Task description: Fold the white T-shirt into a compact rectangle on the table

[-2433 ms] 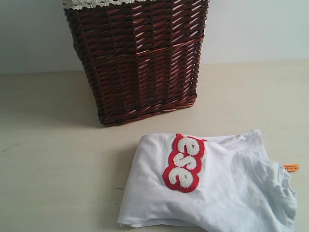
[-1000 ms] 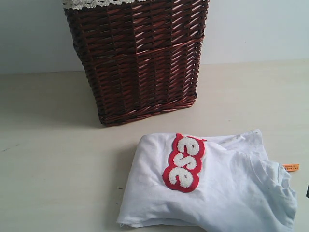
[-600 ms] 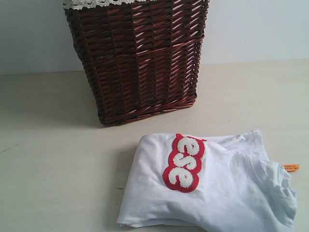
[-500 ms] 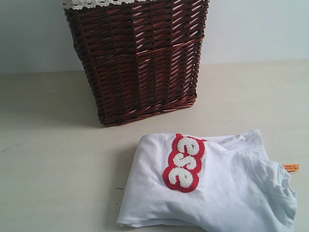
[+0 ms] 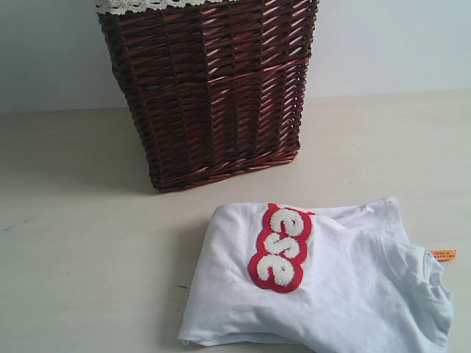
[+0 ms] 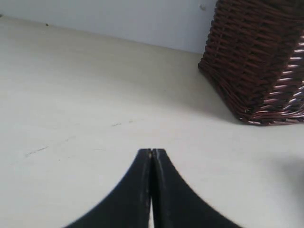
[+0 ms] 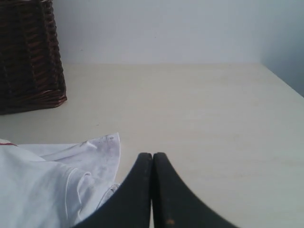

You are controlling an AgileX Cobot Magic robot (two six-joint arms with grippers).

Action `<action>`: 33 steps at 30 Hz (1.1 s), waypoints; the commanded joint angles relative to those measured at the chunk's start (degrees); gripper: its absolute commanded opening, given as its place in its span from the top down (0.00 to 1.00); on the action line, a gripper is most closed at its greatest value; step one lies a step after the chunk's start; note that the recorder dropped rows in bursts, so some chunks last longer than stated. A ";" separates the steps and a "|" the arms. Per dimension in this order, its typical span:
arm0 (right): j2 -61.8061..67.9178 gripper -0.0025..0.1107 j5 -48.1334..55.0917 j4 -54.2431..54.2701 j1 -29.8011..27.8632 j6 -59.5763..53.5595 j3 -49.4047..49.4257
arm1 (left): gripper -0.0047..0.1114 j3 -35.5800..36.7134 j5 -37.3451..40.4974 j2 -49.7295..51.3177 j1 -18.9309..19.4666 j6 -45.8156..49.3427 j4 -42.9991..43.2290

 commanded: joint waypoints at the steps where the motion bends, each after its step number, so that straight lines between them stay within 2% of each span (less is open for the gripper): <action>1: -2.44 0.98 2.88 0.05 0.00 -0.49 0.26 | 0.96 0.03 -0.17 0.14 -0.35 -0.40 -0.47; 33: -2.44 0.98 3.11 -0.16 0.00 -0.88 0.26 | 0.96 0.03 -0.17 0.14 -0.35 -0.40 -0.47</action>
